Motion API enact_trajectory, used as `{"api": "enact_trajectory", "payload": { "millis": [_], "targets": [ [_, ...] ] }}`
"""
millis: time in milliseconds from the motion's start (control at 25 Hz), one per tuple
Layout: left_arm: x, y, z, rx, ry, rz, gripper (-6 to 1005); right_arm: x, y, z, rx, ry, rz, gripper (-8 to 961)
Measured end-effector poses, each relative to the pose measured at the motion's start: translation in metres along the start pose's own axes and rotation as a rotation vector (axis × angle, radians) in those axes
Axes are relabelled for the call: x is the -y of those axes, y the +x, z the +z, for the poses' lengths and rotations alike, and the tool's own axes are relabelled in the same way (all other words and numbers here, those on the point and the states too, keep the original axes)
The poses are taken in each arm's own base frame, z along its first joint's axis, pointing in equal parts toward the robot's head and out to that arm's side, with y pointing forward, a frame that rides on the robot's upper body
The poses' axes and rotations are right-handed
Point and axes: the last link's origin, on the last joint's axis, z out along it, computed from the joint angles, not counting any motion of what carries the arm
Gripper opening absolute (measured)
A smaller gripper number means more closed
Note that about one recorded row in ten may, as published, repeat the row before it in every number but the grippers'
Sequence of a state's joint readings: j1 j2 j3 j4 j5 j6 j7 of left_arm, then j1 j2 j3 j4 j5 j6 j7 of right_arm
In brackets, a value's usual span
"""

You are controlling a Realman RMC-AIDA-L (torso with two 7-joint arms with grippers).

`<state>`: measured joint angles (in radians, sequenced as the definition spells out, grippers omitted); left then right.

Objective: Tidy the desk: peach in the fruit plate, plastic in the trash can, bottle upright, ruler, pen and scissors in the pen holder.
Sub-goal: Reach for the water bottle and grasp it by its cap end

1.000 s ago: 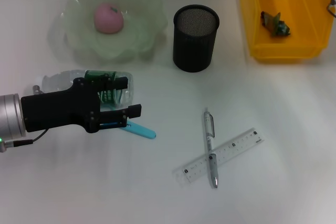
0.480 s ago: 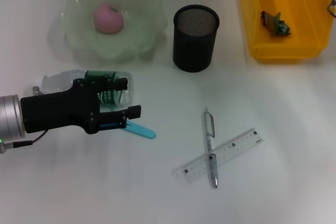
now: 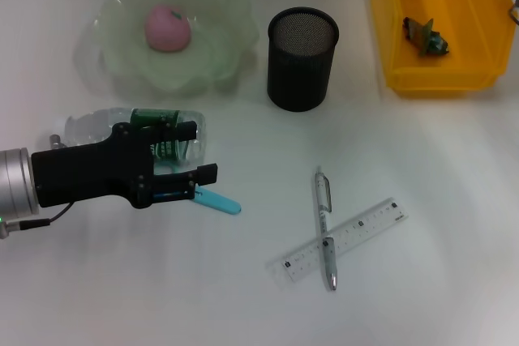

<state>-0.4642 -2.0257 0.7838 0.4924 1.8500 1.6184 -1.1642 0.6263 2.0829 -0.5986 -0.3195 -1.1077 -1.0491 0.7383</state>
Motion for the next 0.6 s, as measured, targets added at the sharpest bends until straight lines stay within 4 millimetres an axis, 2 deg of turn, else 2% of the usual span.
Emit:
{"api": "enact_trajectory", "payload": {
  "millis": [240,360,400,440,560,600],
  "targets": [
    [0.0,0.0,0.0,0.0,0.0,-0.001,732,-0.007,0.0,0.0,-0.019,-0.076,0.084,839],
    [-0.001,0.0,0.001,-0.001,-0.001,-0.002,732,-0.02,-0.002,-0.005,-0.048,-0.217,0.137,837],
    [-0.001,0.0,0.001,-0.001,-0.001,-0.002,731,-0.03,-0.006,-0.012,-0.058,-0.332,0.167,837],
    [-0.001,0.0,0.001,-0.001,-0.001,-0.002,731,-0.03,-0.006,-0.012,-0.058,-0.332,0.167,836],
    [-0.001,-0.001,0.001,-0.001,-0.001,-0.002,731,-0.04,-0.013,-0.025,-0.076,-0.491,0.193,835],
    [-0.001,-0.001,0.0,-0.001,0.0,-0.003,731,-0.046,-0.017,-0.035,-0.105,-0.597,0.186,834]
  ]
}}
